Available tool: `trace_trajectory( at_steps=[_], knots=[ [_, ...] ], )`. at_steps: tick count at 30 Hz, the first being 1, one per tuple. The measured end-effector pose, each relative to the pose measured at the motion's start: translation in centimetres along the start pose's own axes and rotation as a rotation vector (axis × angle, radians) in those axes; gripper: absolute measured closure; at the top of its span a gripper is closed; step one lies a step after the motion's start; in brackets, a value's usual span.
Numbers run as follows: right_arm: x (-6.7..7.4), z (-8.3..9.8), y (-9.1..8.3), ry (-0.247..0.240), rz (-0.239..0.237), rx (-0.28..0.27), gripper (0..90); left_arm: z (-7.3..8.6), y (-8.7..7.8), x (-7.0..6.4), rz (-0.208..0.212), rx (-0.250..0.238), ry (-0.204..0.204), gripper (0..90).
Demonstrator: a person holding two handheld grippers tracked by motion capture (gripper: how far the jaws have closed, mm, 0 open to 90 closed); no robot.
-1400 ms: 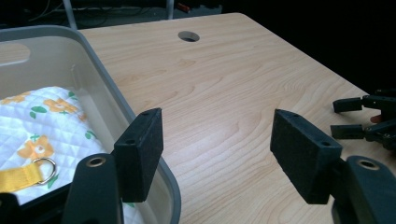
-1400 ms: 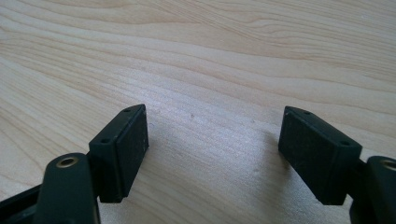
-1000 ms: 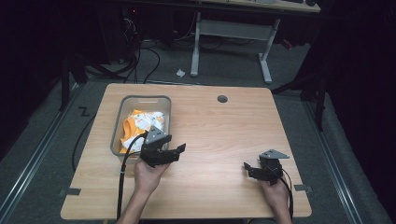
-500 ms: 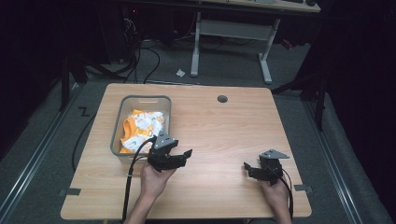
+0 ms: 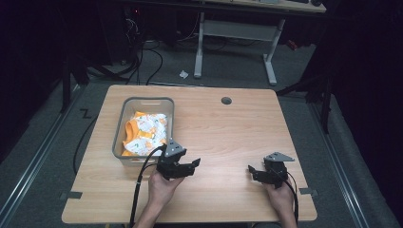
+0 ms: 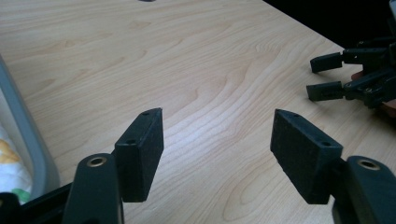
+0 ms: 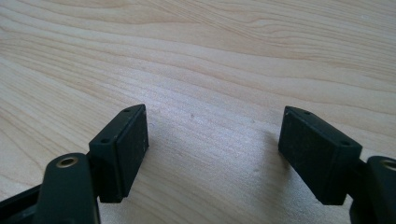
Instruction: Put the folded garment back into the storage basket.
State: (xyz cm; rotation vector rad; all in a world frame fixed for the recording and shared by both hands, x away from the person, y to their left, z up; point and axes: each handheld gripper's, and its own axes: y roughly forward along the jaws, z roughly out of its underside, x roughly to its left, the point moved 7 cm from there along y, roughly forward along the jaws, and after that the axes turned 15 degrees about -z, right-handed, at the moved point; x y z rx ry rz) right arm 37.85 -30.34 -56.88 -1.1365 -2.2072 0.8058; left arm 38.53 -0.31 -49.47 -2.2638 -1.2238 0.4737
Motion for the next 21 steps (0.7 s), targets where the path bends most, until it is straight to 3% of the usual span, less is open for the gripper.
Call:
trace_trajectory(
  at_steps=[21],
  knots=[
    [0.0,0.0,0.0,0.000,0.000,0.000,24.3,2.5,1.8,-1.1,-0.005,0.054,0.005,35.0]
  ],
)
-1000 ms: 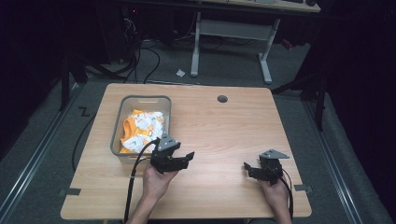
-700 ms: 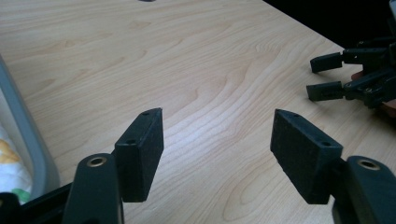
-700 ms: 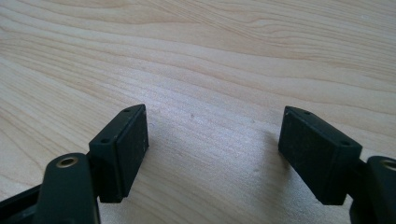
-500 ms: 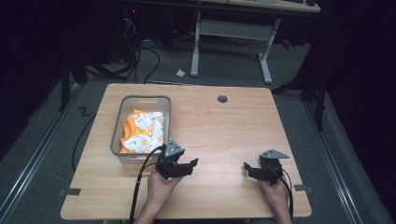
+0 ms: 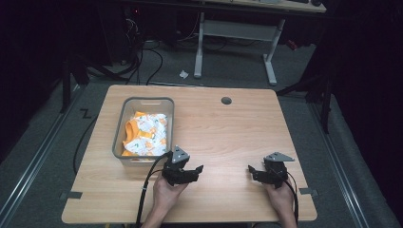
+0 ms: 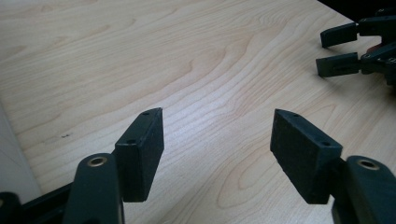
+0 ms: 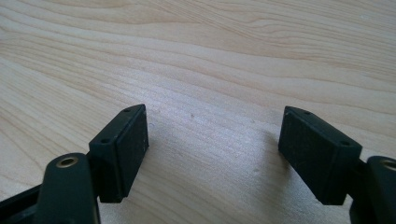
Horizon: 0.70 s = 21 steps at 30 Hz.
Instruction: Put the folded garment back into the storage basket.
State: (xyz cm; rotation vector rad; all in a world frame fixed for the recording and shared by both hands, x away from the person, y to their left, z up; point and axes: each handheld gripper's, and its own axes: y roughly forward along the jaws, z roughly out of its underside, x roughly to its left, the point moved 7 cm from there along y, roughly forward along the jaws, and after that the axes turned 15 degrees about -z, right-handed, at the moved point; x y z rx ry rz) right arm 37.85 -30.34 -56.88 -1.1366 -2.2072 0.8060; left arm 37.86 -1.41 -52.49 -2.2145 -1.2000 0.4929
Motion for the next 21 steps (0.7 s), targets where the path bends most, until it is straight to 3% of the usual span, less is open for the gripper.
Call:
trace_trajectory(
  at_steps=[12,21],
  knots=[
    [0.0,0.0,0.0,0.000,0.000,0.000,24.3,1.2,1.3,-0.1,-0.020,0.039,0.007,35.0],
    [0.0,0.0,0.0,-0.001,0.000,0.000,24.3,2.0,2.1,0.1,-0.059,0.058,0.028,35.0]
  ],
)
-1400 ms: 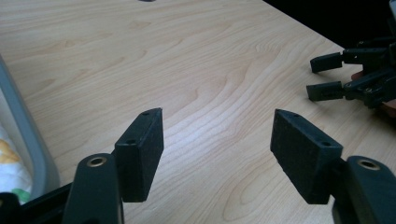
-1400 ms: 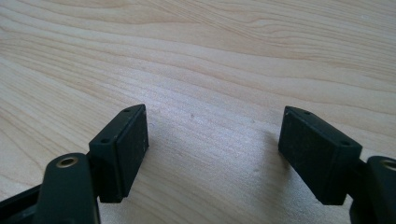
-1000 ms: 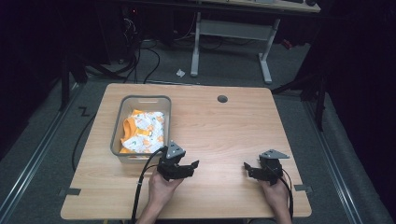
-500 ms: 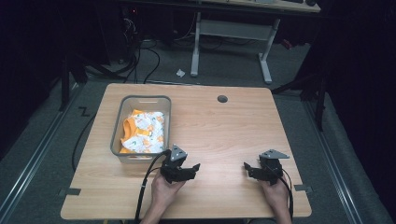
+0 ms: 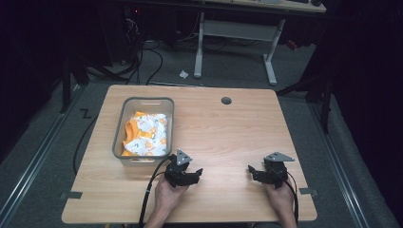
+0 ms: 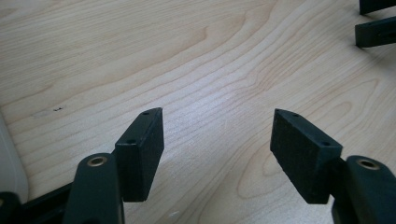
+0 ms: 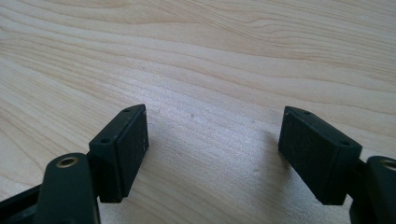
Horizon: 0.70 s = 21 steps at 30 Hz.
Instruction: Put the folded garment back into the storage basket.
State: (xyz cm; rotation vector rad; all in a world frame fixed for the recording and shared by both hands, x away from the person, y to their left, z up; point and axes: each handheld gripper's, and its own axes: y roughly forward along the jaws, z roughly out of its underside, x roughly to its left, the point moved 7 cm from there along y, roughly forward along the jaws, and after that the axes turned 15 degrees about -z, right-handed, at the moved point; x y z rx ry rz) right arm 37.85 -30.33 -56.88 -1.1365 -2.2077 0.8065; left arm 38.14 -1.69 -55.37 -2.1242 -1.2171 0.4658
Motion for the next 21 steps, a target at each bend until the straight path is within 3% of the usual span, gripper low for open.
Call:
trace_trajectory(
  at_steps=[10,14,21],
  knots=[
    [0.0,0.0,0.0,0.001,0.001,0.000,24.3,1.1,1.0,0.2,-0.068,0.030,0.051,34.9],
    [0.0,0.0,0.0,0.001,0.000,0.000,24.3,1.3,1.1,0.2,-0.099,0.006,0.081,34.2],
    [0.0,0.0,0.0,0.002,0.001,0.000,24.3,1.3,1.2,0.1,-0.097,0.005,0.080,30.0]
  ],
)
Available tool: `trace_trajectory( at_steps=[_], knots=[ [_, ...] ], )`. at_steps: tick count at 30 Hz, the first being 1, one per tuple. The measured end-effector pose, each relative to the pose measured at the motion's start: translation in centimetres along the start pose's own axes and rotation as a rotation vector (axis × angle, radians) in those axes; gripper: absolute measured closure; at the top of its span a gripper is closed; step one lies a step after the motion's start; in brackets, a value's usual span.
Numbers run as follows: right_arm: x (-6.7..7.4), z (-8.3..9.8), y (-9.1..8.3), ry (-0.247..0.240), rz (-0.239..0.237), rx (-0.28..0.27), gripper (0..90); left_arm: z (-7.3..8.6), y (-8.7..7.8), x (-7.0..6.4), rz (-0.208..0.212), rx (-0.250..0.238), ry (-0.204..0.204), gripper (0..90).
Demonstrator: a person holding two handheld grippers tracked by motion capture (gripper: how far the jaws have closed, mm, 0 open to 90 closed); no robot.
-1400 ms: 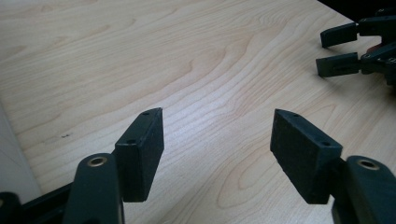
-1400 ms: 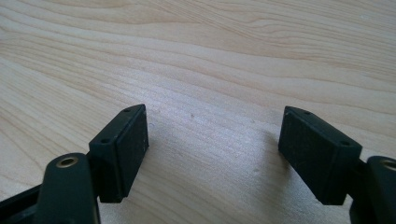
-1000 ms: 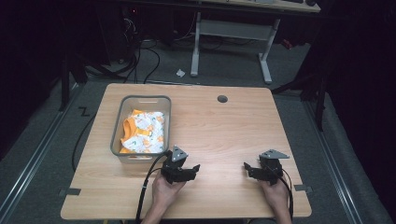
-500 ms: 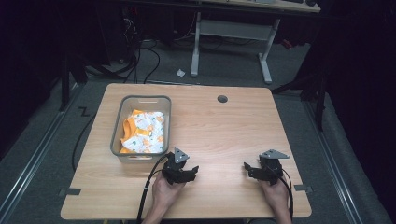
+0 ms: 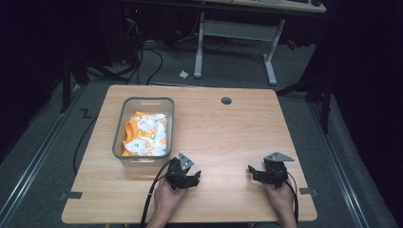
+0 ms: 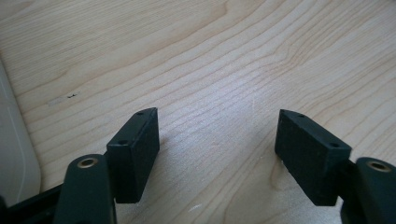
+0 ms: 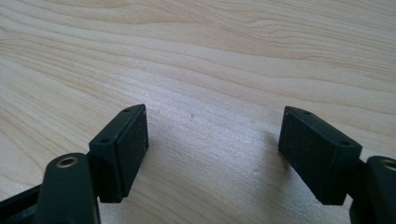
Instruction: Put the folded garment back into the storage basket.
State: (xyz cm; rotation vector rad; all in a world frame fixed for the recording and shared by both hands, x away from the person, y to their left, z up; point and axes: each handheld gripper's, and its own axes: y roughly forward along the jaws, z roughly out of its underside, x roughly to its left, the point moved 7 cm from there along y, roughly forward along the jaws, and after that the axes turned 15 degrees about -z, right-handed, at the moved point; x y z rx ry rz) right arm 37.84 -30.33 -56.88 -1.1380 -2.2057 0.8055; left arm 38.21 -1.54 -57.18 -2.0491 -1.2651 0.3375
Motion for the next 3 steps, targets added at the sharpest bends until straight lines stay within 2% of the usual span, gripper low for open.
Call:
trace_trajectory(
  at_steps=[3],
  knots=[
    [0.00,0.00,0.00,0.000,0.000,0.000,24.3,-0.01,0.02,0.00,-0.001,0.000,-0.004,29.6]
  ],
)
